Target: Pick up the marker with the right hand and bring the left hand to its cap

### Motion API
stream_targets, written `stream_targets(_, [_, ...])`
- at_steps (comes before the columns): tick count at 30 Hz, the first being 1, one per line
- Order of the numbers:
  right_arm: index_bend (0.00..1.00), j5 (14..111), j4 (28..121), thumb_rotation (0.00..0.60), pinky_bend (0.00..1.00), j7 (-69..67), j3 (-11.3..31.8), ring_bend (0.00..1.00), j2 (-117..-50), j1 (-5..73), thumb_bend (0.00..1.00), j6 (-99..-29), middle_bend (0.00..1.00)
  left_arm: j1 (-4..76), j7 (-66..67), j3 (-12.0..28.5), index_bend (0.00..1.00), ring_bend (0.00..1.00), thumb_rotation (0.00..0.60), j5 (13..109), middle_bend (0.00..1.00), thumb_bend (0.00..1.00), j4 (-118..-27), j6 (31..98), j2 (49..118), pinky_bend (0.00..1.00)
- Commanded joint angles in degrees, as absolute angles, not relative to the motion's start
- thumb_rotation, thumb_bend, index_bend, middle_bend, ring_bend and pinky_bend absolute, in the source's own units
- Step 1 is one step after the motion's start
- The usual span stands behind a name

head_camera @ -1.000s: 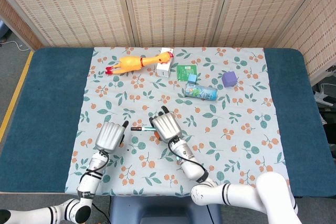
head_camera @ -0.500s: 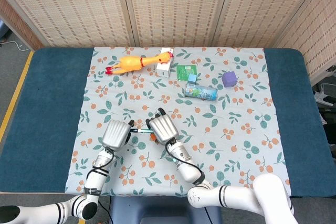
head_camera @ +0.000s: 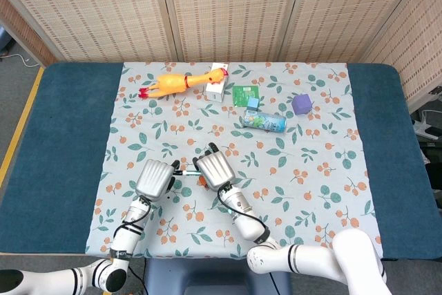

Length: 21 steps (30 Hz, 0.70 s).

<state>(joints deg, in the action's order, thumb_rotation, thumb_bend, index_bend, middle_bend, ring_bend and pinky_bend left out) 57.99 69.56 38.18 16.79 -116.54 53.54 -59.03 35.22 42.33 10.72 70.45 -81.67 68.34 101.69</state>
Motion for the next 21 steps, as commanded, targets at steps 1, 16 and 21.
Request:
stream_targets(1, [0.98,58.12,69.89,0.6,0.17,38.02,16.85,0.41,-116.51,53.46,0.37,-59.13,0.77,35.34,42.17,10.75,0.4,0.92,0.6,70.26,1.0,0.38,-81.62,68.33,101.68,1.0])
stream_targets(16, [0.98,58.09,69.61,0.6,0.17,38.02,16.96,0.41,-116.59,53.38,0.37,-58.89,0.77,35.89,41.25,10.33,0.49,0.92,0.6,70.12,1.0,0.38,-80.92,68.73,101.91,1.0])
stream_targets(21, [0.98,58.02,69.7,0.6,0.17,37.93,17.08,0.41,-116.67,53.38,0.37,-58.79,0.77,36.05,40.86,10.26,0.47,0.92,0.6,69.89,1.0,0.38,-80.66,68.53,101.9,1.0])
